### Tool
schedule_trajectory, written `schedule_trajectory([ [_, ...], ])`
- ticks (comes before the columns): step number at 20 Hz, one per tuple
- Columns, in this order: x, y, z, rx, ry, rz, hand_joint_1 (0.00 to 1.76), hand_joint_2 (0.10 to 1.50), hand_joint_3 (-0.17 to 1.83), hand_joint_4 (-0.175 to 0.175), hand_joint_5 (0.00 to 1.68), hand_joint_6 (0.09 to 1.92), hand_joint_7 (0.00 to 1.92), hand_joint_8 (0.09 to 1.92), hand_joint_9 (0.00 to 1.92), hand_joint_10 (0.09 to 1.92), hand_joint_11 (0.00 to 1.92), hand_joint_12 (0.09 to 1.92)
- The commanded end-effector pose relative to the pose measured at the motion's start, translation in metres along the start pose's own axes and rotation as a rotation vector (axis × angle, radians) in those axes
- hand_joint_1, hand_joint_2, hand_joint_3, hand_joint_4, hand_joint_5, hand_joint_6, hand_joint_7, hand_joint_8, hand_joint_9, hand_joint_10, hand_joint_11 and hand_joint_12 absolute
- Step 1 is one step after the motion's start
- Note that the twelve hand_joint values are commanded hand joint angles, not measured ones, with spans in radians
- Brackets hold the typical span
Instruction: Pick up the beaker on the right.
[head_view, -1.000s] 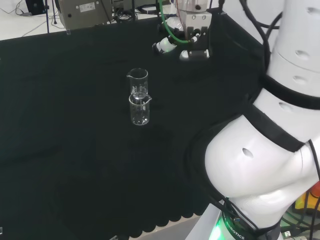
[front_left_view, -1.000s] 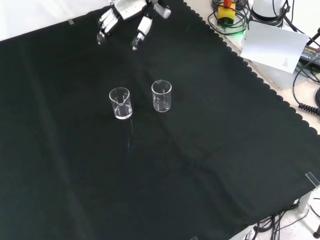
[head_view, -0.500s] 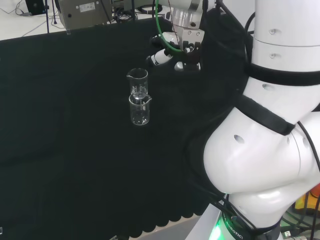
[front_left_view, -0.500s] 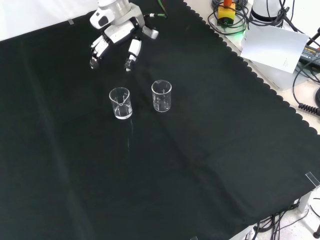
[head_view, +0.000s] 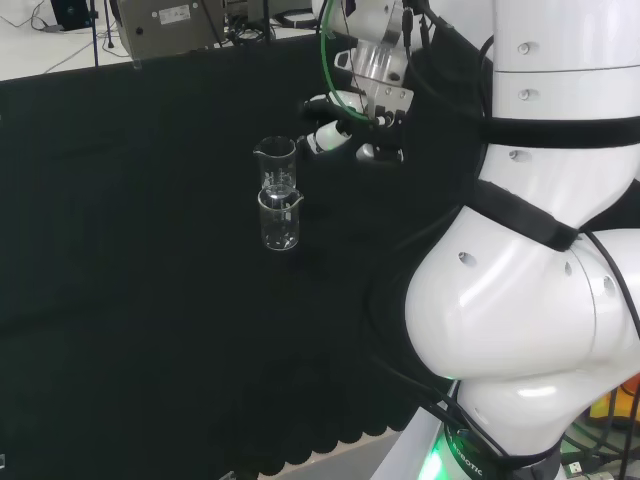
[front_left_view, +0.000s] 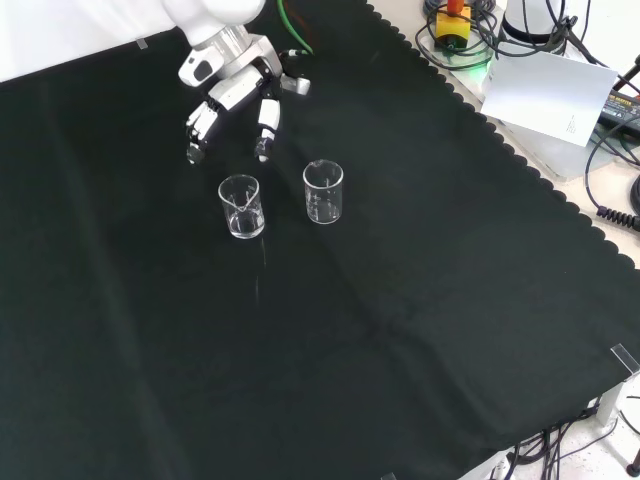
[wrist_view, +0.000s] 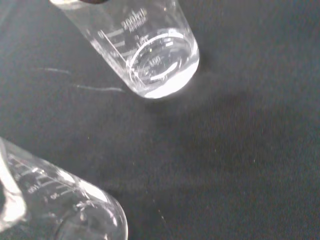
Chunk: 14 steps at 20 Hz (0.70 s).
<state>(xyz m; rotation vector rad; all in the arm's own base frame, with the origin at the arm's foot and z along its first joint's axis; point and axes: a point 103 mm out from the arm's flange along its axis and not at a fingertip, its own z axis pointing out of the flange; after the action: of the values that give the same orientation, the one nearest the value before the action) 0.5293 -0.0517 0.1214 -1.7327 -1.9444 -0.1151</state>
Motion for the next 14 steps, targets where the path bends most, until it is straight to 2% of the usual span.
schedule_trajectory([
  [1,-0.012,0.005,0.021,0.007,0.093,-0.069,0.79,0.95,-0.17,0.000,0.26,0.09,0.13,0.57,0.29,0.59,0.06,1.40],
  [6,-0.015,0.009,0.035,-0.007,0.149,-0.137,0.83,0.92,-0.17,-0.008,0.23,0.09,0.15,0.58,0.31,0.60,0.04,1.40],
  [9,-0.014,0.011,0.042,-0.005,0.165,-0.146,0.83,0.91,-0.17,-0.009,0.23,0.09,0.16,0.59,0.31,0.60,0.03,1.40],
  [14,-0.010,0.016,0.047,-0.058,0.191,-0.157,0.84,0.90,-0.17,-0.009,0.25,0.09,0.14,0.59,0.29,0.59,0.02,1.40],
])
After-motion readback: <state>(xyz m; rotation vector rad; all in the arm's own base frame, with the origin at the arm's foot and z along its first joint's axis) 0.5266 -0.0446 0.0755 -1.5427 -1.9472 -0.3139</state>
